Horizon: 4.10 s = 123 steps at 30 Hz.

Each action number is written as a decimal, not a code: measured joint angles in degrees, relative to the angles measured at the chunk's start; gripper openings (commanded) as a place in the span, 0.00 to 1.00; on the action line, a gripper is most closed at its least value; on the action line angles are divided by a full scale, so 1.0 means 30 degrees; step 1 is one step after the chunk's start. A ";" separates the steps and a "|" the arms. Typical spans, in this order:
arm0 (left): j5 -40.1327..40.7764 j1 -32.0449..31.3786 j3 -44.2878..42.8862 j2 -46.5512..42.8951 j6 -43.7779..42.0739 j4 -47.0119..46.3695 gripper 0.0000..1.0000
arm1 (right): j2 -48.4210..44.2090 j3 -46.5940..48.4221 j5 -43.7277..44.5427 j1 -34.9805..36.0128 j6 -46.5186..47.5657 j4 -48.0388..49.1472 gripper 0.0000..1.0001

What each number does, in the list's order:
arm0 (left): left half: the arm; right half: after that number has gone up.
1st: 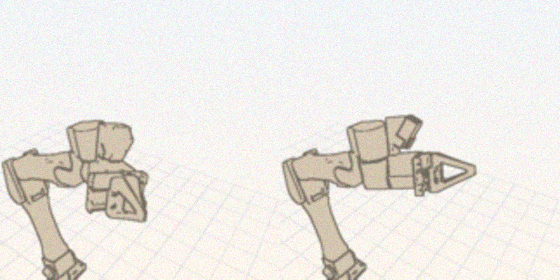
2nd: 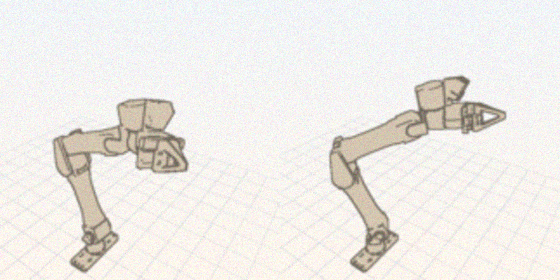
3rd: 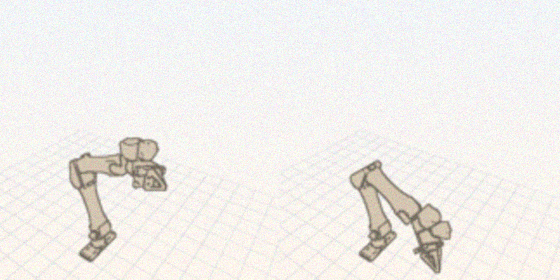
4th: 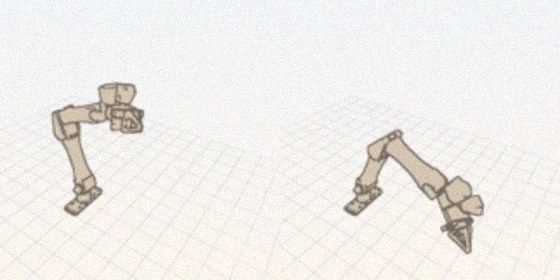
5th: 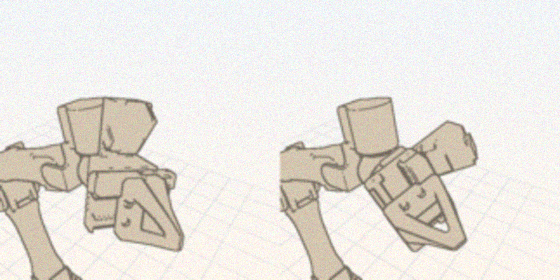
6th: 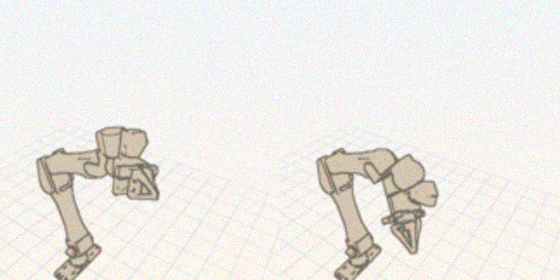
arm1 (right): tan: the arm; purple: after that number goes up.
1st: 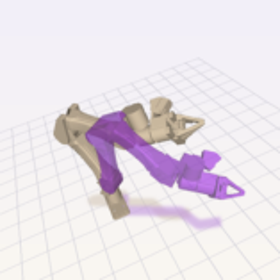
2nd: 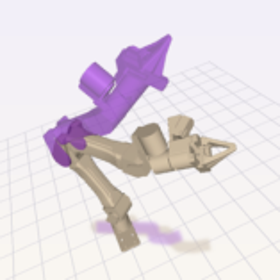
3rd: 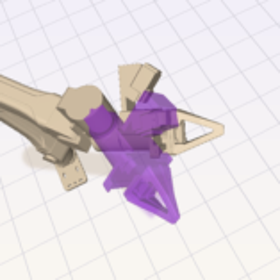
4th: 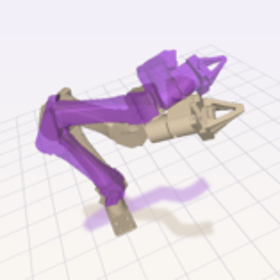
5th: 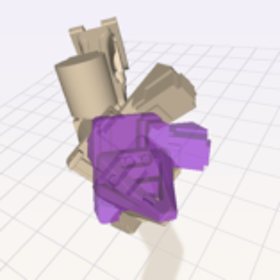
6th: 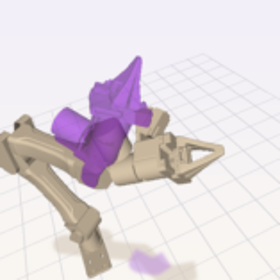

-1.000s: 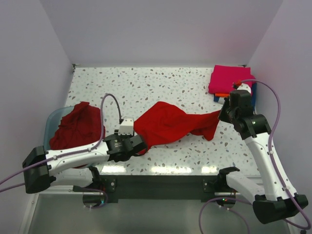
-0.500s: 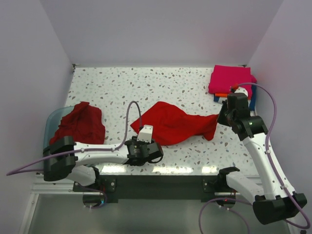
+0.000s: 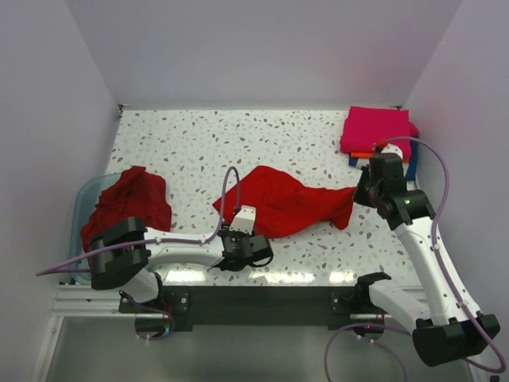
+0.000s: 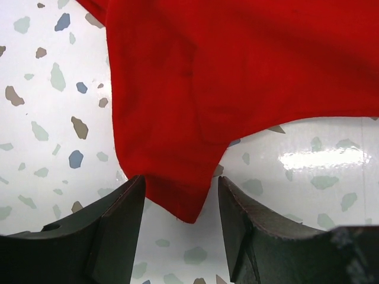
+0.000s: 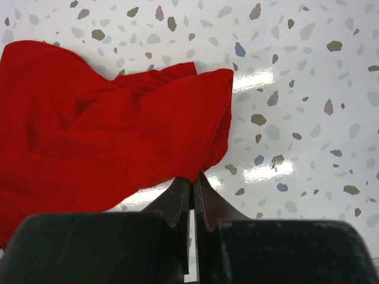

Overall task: Fold and stack the t-shirts
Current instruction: Flatten the tshirt out

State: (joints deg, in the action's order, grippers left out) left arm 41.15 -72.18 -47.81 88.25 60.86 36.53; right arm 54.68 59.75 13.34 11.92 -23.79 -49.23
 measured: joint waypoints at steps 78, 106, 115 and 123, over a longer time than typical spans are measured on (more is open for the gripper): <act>0.1326 0.9020 -1.6874 -0.5340 -1.9110 0.1617 0.00 | 0.3577 1.3981 -0.1647 -0.0612 0.4167 -0.0648 0.00; -0.5202 0.9224 -1.9533 -1.1475 -1.8637 0.2696 0.00 | 0.0466 2.4268 -0.1275 -0.0612 0.4765 -0.2710 0.00; -0.1639 0.9275 -1.5839 -1.0404 -1.8360 0.2353 0.00 | 0.0933 1.7821 -0.0867 -0.0612 0.5027 -0.0590 0.00; -0.3563 1.6203 -1.1744 -0.4277 -1.8724 -0.2091 0.13 | 0.6623 1.4090 -0.1814 -0.0619 0.4648 0.4007 0.00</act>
State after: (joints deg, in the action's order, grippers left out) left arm 30.46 -23.57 -83.05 75.42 4.69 30.26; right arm 74.54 102.02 7.90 10.07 -9.85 -37.21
